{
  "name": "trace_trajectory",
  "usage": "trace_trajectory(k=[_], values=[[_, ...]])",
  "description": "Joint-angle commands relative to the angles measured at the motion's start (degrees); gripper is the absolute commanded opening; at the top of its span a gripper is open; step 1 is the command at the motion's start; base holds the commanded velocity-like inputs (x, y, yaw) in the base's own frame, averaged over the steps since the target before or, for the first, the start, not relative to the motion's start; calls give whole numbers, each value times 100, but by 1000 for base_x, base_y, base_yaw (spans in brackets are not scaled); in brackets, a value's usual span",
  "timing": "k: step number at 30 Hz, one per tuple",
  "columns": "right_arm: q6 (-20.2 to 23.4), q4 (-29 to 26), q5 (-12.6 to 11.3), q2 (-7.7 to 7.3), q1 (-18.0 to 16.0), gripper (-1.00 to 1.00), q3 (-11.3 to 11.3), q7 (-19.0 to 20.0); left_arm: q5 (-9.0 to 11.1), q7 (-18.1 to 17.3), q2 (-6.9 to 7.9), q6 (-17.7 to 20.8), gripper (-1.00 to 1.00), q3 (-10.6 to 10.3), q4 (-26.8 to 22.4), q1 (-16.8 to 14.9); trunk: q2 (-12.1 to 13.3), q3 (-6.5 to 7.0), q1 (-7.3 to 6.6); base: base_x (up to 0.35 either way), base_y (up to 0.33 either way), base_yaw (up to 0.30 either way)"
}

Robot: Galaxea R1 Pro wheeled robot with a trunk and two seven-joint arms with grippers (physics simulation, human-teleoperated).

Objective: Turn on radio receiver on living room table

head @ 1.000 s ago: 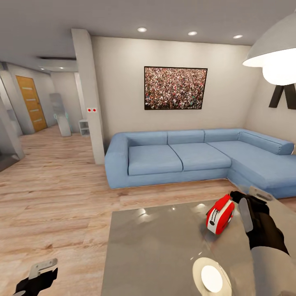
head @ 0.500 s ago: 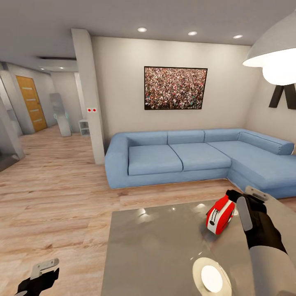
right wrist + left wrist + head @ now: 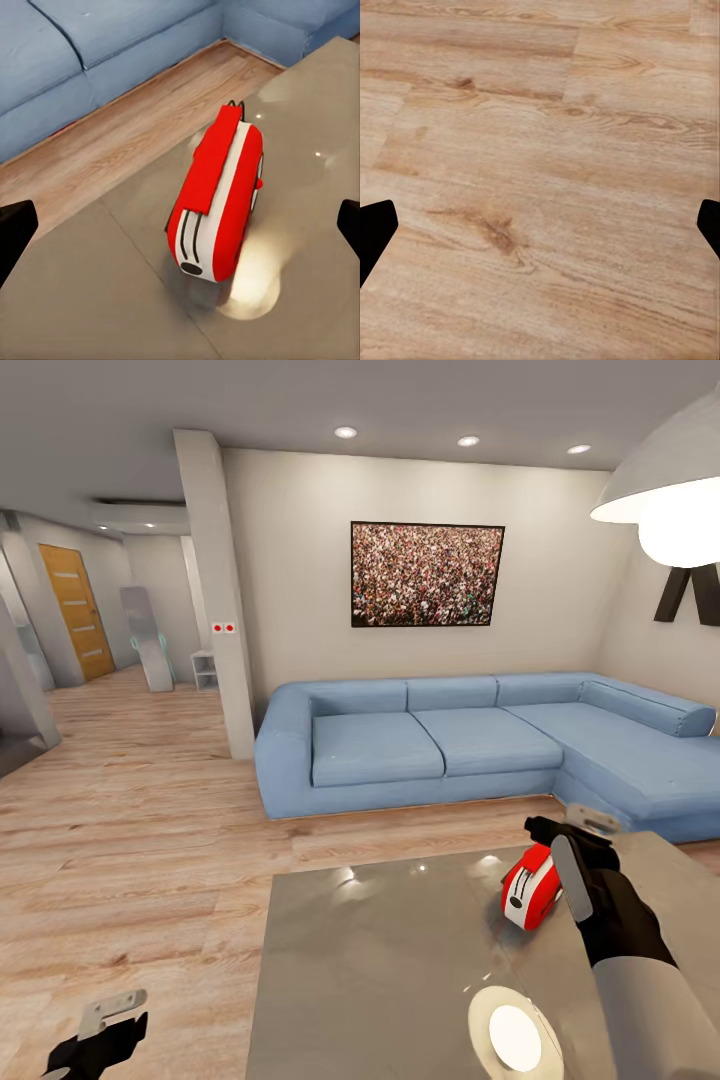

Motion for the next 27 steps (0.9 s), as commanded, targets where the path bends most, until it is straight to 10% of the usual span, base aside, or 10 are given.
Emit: trace_trajectory(k=[1, 13, 27], values=[[2, 3, -1, 0, 0, 100, 4, 0, 6, -8, -1, 1, 100, -3, -1, 0, 0, 0, 0, 0, 0, 0], [946, 19, 44, -17, -7, 100, 9, -17, 37, -52, 13, 2, 100, 1, -16, 0, 0, 0, 0, 0, 0, 0], [1056, 290, -8, -672, -675, 100, -53, 24, 11, -41, 9, -352, 100, 2, -10, 1, 0, 0, 0, 0, 0, 0]])
